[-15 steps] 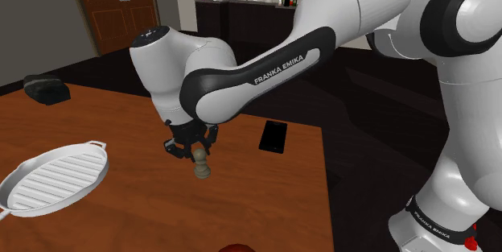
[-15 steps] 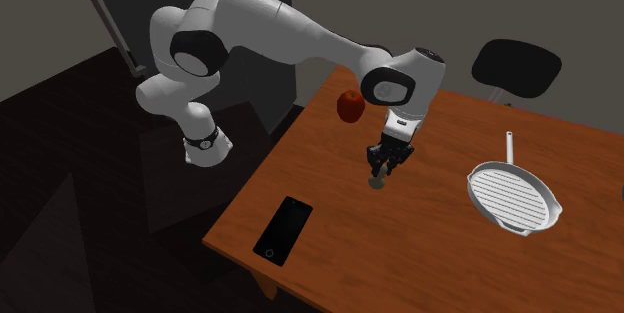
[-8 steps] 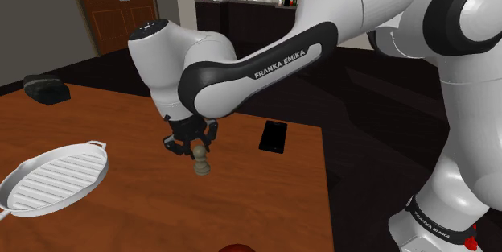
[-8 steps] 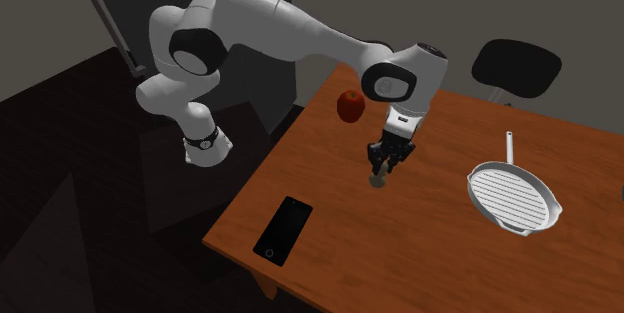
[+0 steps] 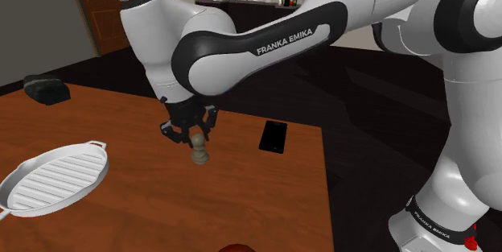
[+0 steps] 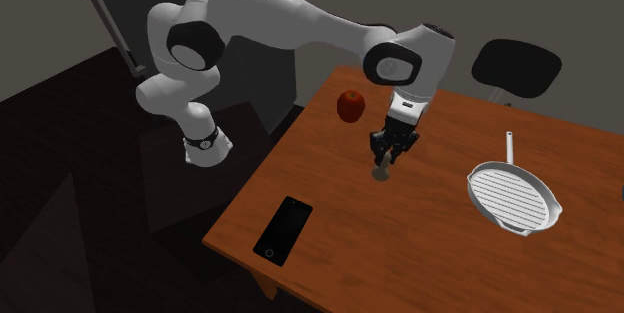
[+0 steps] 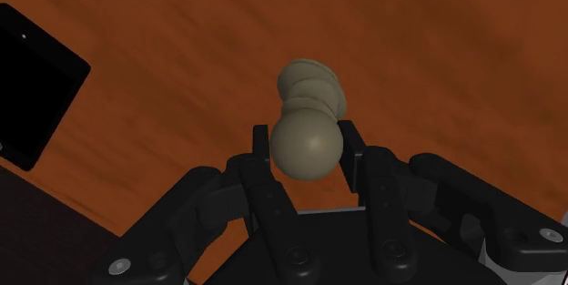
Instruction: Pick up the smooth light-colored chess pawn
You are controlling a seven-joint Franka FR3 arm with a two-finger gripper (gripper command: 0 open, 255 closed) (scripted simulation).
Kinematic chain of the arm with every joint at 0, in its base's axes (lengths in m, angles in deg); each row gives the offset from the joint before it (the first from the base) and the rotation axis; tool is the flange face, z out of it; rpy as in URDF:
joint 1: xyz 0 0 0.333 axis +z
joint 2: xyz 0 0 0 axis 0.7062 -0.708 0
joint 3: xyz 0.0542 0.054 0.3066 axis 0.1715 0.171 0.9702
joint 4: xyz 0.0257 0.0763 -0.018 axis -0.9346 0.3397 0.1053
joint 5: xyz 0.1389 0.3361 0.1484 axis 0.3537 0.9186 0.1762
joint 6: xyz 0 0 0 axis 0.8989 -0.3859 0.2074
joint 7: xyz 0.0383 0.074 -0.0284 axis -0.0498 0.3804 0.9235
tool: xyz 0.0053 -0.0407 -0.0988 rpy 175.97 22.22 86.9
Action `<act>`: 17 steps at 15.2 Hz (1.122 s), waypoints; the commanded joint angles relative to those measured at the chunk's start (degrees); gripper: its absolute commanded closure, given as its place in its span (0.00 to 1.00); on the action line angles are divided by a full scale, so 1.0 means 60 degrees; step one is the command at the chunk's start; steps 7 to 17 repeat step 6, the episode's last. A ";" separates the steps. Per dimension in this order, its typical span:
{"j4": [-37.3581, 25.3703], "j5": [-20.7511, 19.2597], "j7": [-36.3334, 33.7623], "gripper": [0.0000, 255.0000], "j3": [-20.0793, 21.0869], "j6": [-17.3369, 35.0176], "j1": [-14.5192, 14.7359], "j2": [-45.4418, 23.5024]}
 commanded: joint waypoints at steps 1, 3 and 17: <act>-0.0167 0.0048 0.0067 1.00 0.0023 -0.0205 0.0014 0.0059; -0.0360 0.0088 0.0137 1.00 0.0043 -0.0423 0.0036 0.0104; -0.0477 0.0108 0.0176 1.00 0.0053 -0.0551 0.0051 0.0127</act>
